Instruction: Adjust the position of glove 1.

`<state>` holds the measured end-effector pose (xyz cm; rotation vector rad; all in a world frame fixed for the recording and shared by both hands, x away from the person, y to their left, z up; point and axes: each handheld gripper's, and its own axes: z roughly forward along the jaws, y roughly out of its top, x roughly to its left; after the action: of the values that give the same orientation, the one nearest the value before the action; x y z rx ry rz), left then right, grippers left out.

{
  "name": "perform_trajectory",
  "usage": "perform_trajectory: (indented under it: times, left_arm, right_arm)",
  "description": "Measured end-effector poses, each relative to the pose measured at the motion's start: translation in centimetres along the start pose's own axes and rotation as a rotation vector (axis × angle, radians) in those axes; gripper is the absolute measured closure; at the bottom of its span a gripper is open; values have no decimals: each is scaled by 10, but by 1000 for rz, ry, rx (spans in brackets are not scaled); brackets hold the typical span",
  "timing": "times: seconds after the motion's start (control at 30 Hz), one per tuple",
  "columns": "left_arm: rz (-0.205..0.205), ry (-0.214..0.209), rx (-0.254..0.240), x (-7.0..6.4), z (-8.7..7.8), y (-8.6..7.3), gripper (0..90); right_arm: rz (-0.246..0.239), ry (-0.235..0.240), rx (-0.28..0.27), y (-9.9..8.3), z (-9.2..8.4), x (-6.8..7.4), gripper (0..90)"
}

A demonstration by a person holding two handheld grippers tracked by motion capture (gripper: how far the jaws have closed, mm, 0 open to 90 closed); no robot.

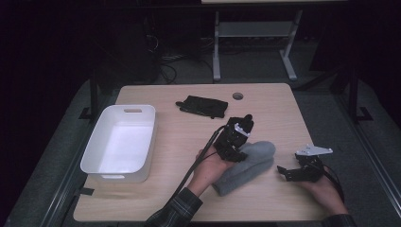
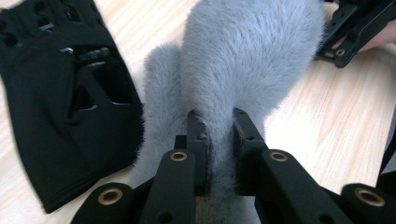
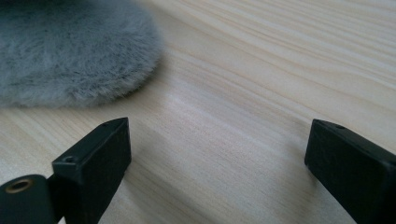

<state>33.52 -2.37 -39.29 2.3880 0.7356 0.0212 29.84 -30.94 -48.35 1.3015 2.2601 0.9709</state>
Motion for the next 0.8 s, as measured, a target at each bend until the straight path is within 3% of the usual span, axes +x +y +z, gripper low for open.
perform_trajectory:
  times: [0.13,0.23,0.37,0.47,0.67,0.73,0.8]
  left_arm:
    - [35,-2,13,-1,6,-1,705]
    - [43,-4,-7,-2,6,-1,581]
    - [53,-21,-47,0,-4,-1,461]
    - [80,-19,-72,5,-18,-4,427]
    - [114,15,-100,21,-48,-20,470]
    - [104,31,-101,29,-54,-28,527]
    - [85,23,-92,38,-56,-37,662]
  right_arm:
    - [0,0,0,0,0,0,70]
    - [0,0,0,0,0,0,69]
    - [0,0,0,0,0,0,70]
    - [0,0,0,0,0,0,69]
    - [0,0,0,0,0,0,70]
    - [-1,0,0,0,0,0,69]
    - [-1,-1,1,0,0,0,69]
